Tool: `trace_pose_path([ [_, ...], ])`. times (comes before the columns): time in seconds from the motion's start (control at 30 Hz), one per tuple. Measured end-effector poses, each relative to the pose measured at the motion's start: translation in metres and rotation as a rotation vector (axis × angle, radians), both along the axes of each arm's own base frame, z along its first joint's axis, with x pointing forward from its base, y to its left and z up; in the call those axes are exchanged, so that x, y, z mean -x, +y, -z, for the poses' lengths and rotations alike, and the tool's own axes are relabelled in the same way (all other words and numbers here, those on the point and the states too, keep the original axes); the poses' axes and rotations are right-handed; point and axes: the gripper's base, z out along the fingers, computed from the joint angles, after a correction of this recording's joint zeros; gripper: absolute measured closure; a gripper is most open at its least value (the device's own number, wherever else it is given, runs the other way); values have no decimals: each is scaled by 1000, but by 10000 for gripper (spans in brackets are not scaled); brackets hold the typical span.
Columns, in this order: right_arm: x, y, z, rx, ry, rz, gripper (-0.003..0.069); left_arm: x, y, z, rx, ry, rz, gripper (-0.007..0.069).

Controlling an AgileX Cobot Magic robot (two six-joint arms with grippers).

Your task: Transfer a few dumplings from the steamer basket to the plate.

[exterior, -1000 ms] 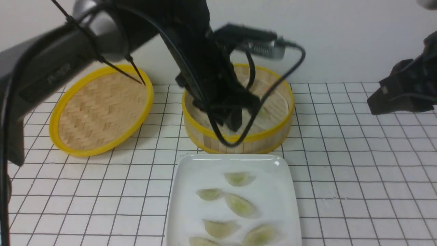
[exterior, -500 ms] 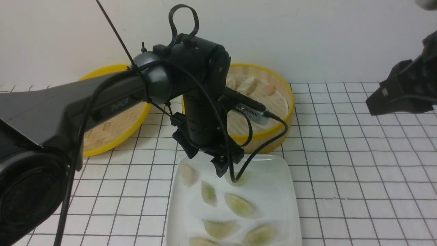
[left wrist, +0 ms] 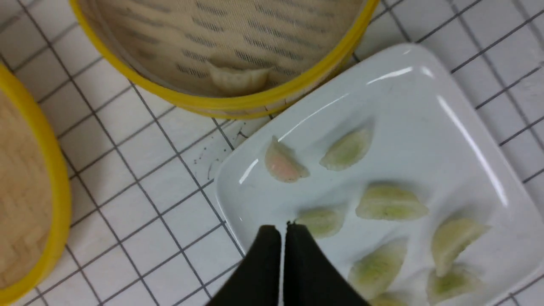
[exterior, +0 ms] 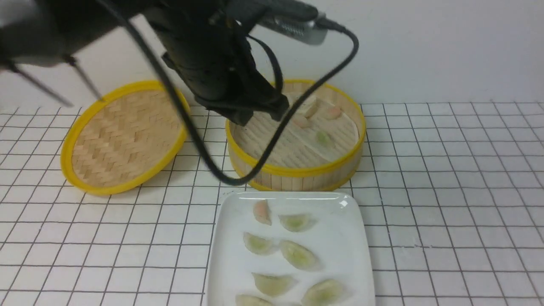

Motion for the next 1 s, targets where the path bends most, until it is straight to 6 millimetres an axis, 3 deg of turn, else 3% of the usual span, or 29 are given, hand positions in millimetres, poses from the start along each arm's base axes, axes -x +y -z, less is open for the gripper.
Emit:
trace_pose_path([
  [0.07, 9, -5, 12, -37, -100, 28, 671, 12, 8, -10, 36, -48, -5, 631],
  [0.13, 25, -13, 26, -95, -264, 68, 673, 47, 30, -26, 116, -148, -18, 631],
  [0.27, 36, -21, 50, -155, -429, 116, 673, 95, 62, -14, 228, -267, -41, 631],
  [0.53, 36, -22, 54, -165, -455, 126, 673, 163, 105, 37, 438, -537, -39, 631],
  [0.77, 36, -22, 54, -166, -456, 127, 673, 196, 126, 60, 544, -682, -31, 631],
  [1.0, 36, -22, 54, -166, -456, 127, 673, 205, 132, 68, 554, -697, -30, 631],
])
